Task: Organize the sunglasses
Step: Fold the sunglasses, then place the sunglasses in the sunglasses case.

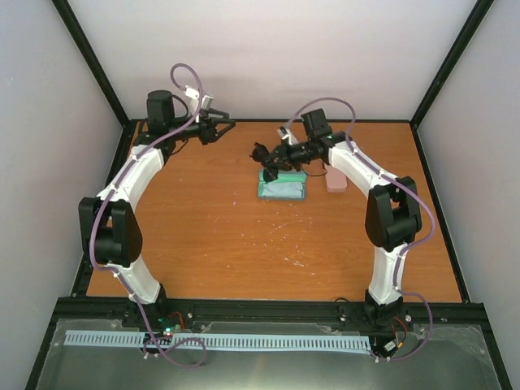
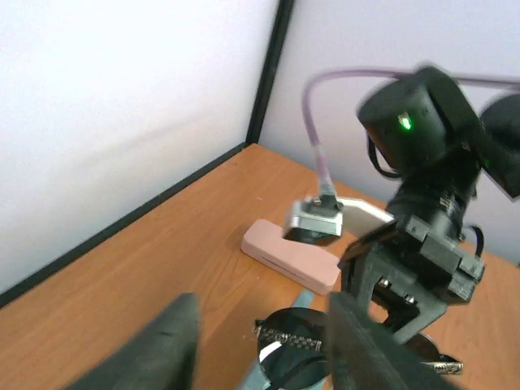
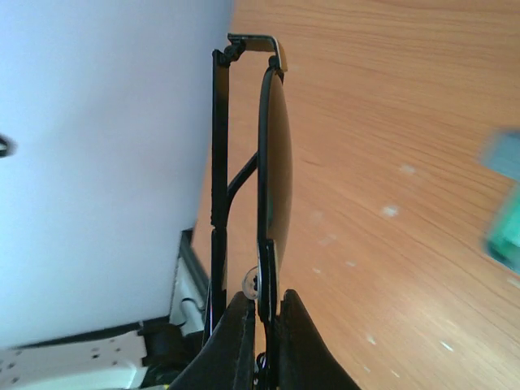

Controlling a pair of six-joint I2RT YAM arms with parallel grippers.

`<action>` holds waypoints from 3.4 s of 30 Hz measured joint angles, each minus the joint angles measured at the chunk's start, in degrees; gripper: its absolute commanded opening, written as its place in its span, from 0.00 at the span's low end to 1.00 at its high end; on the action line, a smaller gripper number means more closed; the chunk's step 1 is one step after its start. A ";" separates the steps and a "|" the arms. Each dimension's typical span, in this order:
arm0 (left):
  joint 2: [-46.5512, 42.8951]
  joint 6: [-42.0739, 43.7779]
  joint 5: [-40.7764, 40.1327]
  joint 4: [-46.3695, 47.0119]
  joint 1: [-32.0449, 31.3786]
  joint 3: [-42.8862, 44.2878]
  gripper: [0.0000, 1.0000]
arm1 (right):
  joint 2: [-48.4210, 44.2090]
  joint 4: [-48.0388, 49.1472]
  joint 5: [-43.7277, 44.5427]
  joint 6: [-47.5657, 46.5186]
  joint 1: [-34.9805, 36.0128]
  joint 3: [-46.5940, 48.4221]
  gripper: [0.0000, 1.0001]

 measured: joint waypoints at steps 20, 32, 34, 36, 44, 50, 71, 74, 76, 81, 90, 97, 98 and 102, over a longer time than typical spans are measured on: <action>40.02 18.25 -7.08 -32.52 -1.16 35.87 0.17 | -37.42 20.63 34.25 24.35 -5.51 -45.92 0.03; 40.02 19.80 -8.50 -33.35 -7.48 34.07 0.19 | -37.05 16.20 42.49 30.75 -5.60 -47.32 0.03; 40.19 19.80 -9.05 -33.33 -8.13 33.27 0.19 | -36.57 15.56 42.82 31.23 -5.73 -47.41 0.03; 40.59 19.82 -9.62 -33.35 -8.85 32.52 0.19 | -36.13 15.21 42.95 31.47 -6.01 -47.47 0.03; 42.23 19.89 -11.02 -33.46 -11.69 29.64 0.18 | -31.36 16.33 40.68 30.40 -6.73 -47.19 0.03; 41.83 19.32 -11.26 -32.96 -12.81 25.16 0.18 | -24.57 17.94 37.27 27.56 -6.73 -45.22 0.03; 35.76 15.39 -12.02 -28.00 -18.95 15.30 0.17 | -6.80 22.99 25.53 14.36 -6.73 -35.32 0.04; 35.52 15.39 -12.28 -27.80 -18.93 14.86 0.17 | -4.26 22.51 23.54 11.54 -6.80 -32.92 0.04; 35.19 15.39 -12.59 -27.63 -18.93 14.29 0.17 | -3.23 21.70 22.56 9.64 -6.93 -31.23 0.04; 34.62 15.41 -12.81 -27.41 -18.93 13.57 0.17 | -0.31 18.88 21.09 4.63 -7.28 -25.11 0.04; 34.60 15.39 -12.92 -27.32 -18.93 13.40 0.17 | 1.49 14.60 20.22 0.61 -7.50 -23.56 0.07; 34.60 15.39 -12.92 -27.23 -18.93 13.40 0.17 | 2.47 13.94 19.67 -0.09 -7.52 -24.57 0.23; 34.60 15.39 -12.92 -27.21 -18.93 13.40 0.17 | 2.60 13.84 19.69 -0.26 -7.54 -24.57 0.26; 34.60 15.39 -12.92 -27.21 -18.93 13.40 0.17 | 2.84 12.24 20.39 -1.18 -7.58 -24.52 0.35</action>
